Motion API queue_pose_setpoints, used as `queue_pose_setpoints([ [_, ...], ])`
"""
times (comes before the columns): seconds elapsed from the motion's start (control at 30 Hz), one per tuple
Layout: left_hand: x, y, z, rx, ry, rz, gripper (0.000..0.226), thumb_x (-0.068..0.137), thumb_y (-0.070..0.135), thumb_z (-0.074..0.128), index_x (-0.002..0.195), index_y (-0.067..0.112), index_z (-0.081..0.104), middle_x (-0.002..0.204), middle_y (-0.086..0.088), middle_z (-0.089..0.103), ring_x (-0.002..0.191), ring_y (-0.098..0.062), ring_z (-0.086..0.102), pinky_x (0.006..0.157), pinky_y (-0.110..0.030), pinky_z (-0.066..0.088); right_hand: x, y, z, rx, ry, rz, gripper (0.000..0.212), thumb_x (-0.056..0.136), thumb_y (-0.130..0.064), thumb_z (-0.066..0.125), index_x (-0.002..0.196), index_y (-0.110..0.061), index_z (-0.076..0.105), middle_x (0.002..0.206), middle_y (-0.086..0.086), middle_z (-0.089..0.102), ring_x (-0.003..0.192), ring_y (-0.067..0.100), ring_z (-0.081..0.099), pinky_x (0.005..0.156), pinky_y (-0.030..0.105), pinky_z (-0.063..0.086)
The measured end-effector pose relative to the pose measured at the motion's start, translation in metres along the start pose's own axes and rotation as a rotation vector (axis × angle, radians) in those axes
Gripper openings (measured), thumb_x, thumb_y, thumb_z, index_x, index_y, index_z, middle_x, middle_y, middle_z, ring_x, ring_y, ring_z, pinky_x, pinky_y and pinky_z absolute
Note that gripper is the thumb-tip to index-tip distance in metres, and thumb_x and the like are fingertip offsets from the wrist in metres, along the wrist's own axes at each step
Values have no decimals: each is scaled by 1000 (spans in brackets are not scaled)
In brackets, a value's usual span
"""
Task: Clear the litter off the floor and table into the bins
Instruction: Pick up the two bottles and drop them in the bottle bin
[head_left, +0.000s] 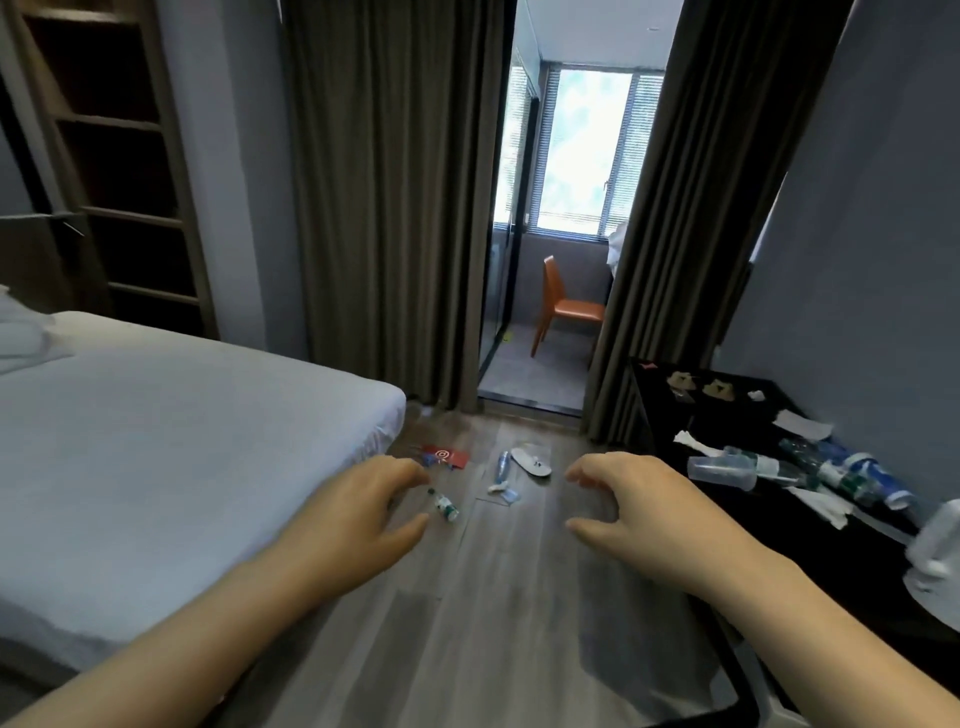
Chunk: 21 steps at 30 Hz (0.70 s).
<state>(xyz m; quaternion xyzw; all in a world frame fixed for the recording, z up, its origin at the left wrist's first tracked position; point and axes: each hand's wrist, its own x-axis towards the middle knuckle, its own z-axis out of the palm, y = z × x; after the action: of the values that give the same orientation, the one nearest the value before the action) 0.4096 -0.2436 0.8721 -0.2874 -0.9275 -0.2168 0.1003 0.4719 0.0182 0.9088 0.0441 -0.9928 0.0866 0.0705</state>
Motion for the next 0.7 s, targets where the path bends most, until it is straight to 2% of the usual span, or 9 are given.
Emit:
queue_pose_setpoints([
  [0.07, 31, -14, 5, 9, -8, -35, 35, 87, 37, 62, 120, 26, 59, 114, 10, 62, 103, -8, 58, 89, -25, 46, 36, 14, 8, 24, 2, -1, 43, 80, -40, 64, 120, -28, 57, 116, -10, 60, 110, 12, 56, 92, 30, 46],
  [0.2, 96, -37, 17, 19, -28, -78, 26, 85, 36, 61, 111, 29, 61, 108, 11, 63, 96, -7, 58, 85, -27, 49, 107, 43, 17, 45, -9, -2, 43, 80, -40, 64, 121, -28, 57, 115, -11, 58, 109, 11, 55, 90, 29, 46],
  [0.37, 162, -69, 45, -1, -61, -115, 26, 85, 37, 62, 109, 30, 62, 106, 12, 64, 94, -5, 59, 83, -25, 50, 184, 75, 38, 88, -50, -4, 46, 79, -39, 64, 123, -28, 57, 118, -10, 59, 108, 9, 56, 89, 28, 47],
  [0.47, 194, -93, 62, -14, -104, -120, 26, 85, 38, 62, 110, 32, 62, 107, 14, 64, 95, 1, 56, 82, -19, 47, 220, 90, 55, 120, -88, 10, 46, 79, -38, 64, 123, -28, 58, 116, -10, 59, 105, 9, 56, 88, 29, 48],
  [0.6, 247, -129, 87, -12, -174, -144, 31, 87, 39, 61, 117, 30, 60, 115, 13, 61, 101, -3, 55, 85, -17, 44, 274, 107, 81, 141, -138, 36, 47, 77, -39, 64, 123, -29, 58, 118, -11, 61, 107, 9, 57, 91, 30, 48],
  [0.7, 288, -159, 107, -34, -195, -154, 36, 87, 40, 62, 121, 31, 57, 117, 15, 59, 101, 0, 53, 80, -9, 38, 321, 118, 102, 149, -159, 51, 48, 77, -40, 64, 123, -29, 58, 120, -11, 61, 110, 7, 57, 92, 29, 47],
])
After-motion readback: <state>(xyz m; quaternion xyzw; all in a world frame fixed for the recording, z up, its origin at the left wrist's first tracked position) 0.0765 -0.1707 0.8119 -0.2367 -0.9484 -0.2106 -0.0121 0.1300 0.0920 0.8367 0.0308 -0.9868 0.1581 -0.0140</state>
